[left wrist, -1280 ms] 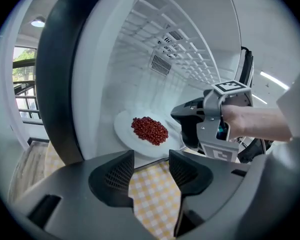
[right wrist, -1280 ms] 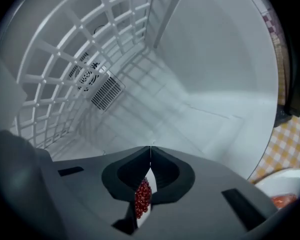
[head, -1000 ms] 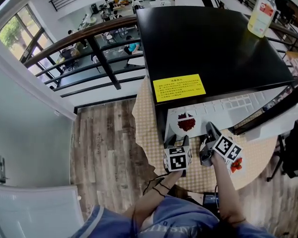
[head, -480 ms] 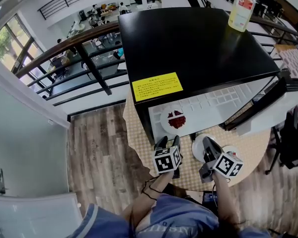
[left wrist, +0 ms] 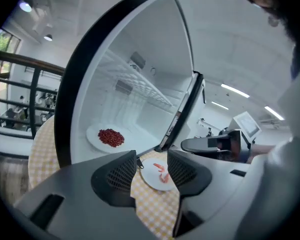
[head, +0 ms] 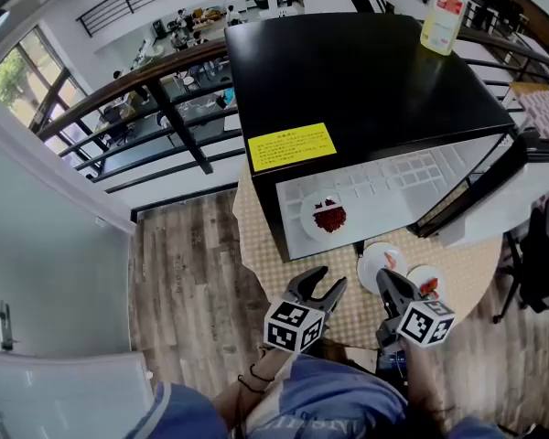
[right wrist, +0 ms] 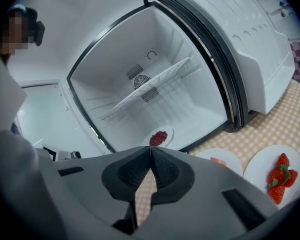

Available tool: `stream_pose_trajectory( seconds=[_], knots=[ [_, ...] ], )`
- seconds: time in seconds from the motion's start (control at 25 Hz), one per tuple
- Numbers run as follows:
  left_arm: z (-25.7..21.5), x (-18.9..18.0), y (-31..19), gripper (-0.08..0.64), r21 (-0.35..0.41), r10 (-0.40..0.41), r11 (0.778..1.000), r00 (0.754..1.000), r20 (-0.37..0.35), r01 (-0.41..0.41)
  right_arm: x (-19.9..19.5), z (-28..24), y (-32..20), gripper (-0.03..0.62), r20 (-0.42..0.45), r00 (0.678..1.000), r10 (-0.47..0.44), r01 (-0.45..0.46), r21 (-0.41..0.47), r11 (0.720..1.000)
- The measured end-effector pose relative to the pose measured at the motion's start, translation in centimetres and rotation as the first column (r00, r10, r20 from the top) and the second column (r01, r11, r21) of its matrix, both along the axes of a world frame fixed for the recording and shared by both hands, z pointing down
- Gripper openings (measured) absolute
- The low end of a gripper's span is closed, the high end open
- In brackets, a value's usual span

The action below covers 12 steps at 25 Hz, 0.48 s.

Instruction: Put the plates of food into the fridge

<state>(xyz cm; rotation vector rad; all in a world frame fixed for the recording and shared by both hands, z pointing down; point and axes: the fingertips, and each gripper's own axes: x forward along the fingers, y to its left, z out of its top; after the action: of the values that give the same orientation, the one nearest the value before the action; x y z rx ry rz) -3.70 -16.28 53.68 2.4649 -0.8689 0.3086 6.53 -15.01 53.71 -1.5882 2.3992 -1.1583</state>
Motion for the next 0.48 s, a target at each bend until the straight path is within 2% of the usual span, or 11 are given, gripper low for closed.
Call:
stream_pose_trajectory(
  seconds=[0.08,0.2,0.28,0.48],
  knots=[
    [-0.7,0.4,1.1,0.201,0.037,0.072,0.997,0.997,0.005,-0.072,-0.2,-0.2,0.8,0.015,-0.017,1.000,-0.018,0.018,0.004,1.000],
    [-1.5,0.7,2.2,0.195,0.044,0.137,0.990,0.990,-0.029,-0.136,-0.2,-0.4,2.1,0.015,-0.039,0.999,-0.024,0.024,0.002,1.000],
    [-1.7,0.7,2.6,0.180,0.045,0.148,0.988,0.988,-0.034,-0.147,0.1,-0.3,2.9,0.015,-0.047,0.999,-0.014,0.014,-0.005,1.000],
    [-1.3,0.8,3.2,0.109,0.064,0.154,0.986,0.987,0.037,-0.156,1.1,0.9,5.6,0.015,-0.073,0.997,0.019,-0.023,-0.051,0.998]
  ],
)
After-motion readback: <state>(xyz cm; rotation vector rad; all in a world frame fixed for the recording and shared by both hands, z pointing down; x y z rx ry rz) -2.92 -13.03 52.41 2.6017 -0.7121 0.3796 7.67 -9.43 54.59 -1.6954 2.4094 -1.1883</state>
